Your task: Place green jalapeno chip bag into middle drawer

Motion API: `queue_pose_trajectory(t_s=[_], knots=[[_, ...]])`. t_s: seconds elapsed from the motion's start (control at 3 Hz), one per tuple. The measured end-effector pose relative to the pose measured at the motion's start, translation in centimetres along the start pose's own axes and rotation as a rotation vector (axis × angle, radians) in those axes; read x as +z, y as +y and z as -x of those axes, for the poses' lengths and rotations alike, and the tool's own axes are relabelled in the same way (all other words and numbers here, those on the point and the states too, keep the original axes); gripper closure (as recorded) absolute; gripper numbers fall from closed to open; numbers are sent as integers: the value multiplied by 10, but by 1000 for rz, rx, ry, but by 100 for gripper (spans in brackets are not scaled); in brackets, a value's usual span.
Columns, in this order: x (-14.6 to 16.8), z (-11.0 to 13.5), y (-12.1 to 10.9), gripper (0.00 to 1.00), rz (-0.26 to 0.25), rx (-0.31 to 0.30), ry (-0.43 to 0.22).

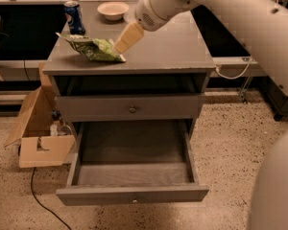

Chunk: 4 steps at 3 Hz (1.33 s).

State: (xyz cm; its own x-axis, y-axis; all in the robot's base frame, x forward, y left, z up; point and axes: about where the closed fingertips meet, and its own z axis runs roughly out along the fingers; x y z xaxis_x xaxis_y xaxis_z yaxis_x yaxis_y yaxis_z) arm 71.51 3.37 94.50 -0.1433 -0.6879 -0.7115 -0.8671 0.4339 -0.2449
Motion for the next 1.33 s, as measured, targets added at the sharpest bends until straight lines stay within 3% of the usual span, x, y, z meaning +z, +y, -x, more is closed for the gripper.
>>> queue_pose_trajectory(t_s=[0.33, 1.33], knots=[[38, 20, 2, 0, 10, -1, 5], [110, 27, 2, 0, -12, 83, 28]])
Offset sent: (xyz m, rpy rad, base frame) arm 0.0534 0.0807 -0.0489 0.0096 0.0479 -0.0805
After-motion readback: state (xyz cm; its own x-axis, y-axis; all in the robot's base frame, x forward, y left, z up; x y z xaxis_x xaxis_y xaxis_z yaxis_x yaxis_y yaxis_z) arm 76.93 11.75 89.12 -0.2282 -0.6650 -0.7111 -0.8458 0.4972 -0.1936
